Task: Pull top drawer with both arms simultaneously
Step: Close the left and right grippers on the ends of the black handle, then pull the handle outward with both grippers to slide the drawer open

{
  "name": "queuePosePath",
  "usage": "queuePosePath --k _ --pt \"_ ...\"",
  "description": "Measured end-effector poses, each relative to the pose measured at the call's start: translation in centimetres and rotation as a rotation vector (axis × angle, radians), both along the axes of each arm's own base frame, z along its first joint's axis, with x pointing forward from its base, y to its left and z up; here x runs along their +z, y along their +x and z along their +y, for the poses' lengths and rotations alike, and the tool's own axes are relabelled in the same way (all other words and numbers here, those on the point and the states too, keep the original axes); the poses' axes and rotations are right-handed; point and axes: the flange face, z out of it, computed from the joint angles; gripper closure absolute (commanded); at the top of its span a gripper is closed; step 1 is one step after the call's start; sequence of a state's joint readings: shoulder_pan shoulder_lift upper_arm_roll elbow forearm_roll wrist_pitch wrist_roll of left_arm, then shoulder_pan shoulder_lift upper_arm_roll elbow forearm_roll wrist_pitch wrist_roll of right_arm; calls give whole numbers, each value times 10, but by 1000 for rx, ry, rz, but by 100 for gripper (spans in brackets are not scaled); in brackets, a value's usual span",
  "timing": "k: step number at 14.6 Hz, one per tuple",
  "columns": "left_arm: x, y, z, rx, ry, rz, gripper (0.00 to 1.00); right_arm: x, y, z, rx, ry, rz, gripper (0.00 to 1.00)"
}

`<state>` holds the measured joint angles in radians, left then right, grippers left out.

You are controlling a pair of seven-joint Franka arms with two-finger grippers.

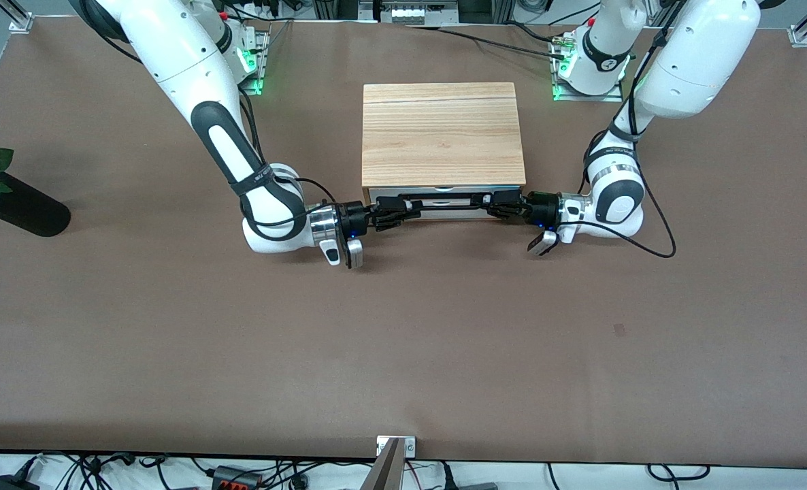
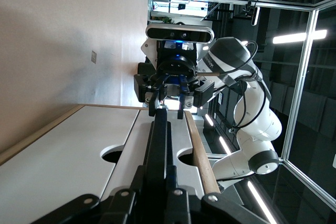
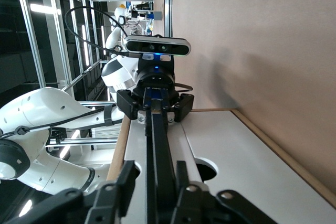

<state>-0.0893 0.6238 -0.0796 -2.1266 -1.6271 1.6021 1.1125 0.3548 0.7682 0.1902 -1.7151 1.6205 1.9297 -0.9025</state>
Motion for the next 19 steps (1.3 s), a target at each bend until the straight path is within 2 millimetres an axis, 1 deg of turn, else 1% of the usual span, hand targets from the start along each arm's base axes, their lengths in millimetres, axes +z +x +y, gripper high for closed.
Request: queuePosePath --k 4,6,7,8,9,10,13,15,19 --pt "0 0 0 0 0 0 97 -2 -3 0 6 2 12 68" --pt "0 0 0 0 -1 0 98 -2 -3 0 5 0 22 76" --pt "0 0 0 0 -1 0 98 -4 -3 -1 6 -3 25 77" --pt "0 0 0 0 -1 0 99 -4 -4 -1 10 0 28 80" --pt "0 0 0 0 -1 0 99 -6 -4 -2 13 -6 27 80" --pt "0 0 0 0 -1 0 99 -7 -4 -2 14 -3 28 85" --pt "0 0 0 -1 -2 0 99 -7 -4 -2 16 0 25 89" --pt "0 0 0 -1 -2 0 99 -6 -3 -2 20 -1 19 91" --pt "-1 1 -1 -1 -4 0 99 -6 -1 -2 29 -5 9 92"
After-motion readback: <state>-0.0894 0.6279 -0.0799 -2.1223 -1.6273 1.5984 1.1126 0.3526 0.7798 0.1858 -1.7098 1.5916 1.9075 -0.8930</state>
